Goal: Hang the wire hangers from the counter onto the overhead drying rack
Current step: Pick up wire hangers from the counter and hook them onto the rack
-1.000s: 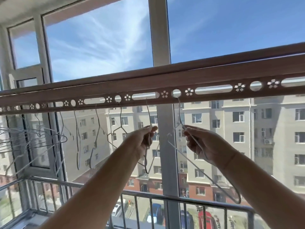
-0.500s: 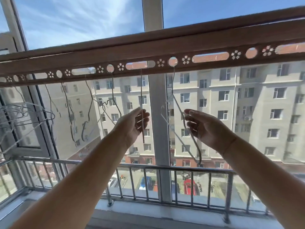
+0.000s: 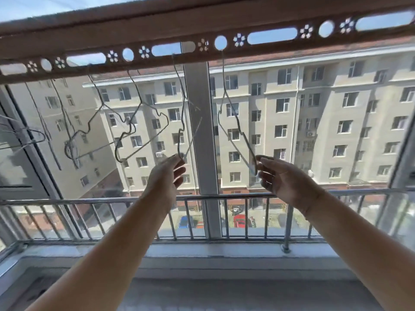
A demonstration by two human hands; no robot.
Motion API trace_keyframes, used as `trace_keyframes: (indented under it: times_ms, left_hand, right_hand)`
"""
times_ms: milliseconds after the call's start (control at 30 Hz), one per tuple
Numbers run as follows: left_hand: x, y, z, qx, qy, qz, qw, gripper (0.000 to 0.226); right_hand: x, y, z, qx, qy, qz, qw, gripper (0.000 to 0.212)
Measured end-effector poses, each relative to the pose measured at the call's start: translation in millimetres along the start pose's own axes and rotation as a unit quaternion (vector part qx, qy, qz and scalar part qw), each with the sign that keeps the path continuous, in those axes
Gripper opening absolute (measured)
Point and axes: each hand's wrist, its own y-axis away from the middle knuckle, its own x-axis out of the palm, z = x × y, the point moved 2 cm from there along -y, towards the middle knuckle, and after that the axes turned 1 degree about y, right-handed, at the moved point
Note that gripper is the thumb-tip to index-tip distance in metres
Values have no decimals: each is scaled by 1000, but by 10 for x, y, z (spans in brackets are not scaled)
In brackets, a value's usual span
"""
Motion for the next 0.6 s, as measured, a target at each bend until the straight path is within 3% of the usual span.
trace_keyframes:
  times_ms: [200, 367, 600]
  left_hand:
    - [133, 156, 783, -76, -93, 102, 988, 21]
    - [518, 410, 1398, -89, -186, 206, 957, 12]
    - [1372, 844, 2000, -51, -269, 339, 900, 29]
  right_hand:
    - [-391, 343, -295, 6, 29, -56, 998, 17]
    - [-861, 735, -479, -7, 120, -102, 988, 14]
    - [-1749, 1417, -516, -66, 293, -214, 930, 33]
